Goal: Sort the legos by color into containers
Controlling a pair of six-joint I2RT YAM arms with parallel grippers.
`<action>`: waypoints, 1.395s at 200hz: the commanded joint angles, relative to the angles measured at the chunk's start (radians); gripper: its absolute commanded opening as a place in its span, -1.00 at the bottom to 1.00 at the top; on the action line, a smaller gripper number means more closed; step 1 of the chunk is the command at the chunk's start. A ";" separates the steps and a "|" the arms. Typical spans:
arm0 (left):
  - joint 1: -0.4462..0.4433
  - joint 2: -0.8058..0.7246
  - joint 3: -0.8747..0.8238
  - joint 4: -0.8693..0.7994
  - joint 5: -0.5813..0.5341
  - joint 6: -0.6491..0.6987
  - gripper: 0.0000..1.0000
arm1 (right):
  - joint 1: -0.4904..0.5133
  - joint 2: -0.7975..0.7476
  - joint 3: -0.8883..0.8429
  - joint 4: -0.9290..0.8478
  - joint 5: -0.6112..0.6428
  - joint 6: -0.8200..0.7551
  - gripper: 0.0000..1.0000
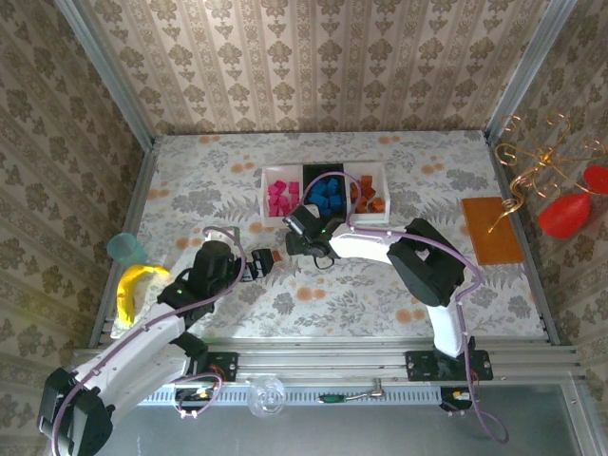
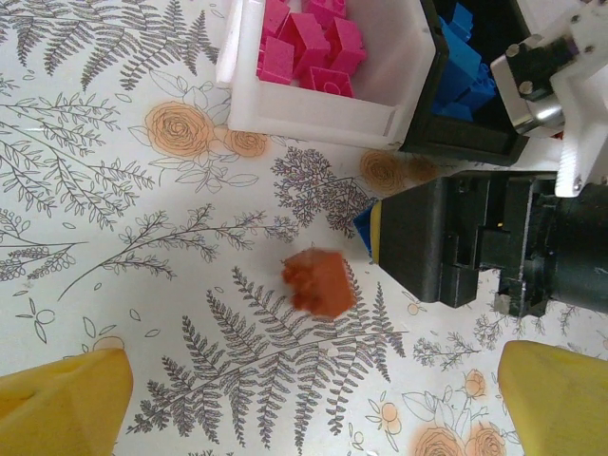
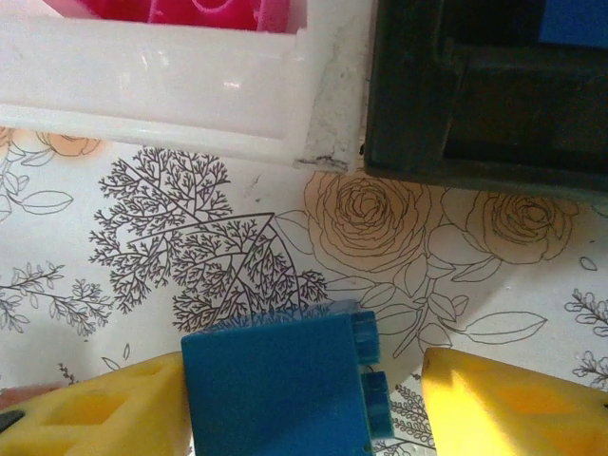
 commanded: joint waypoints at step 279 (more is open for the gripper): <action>-0.006 -0.034 -0.015 -0.095 0.003 0.019 1.00 | -0.268 0.100 0.543 -0.290 0.032 -0.138 -0.32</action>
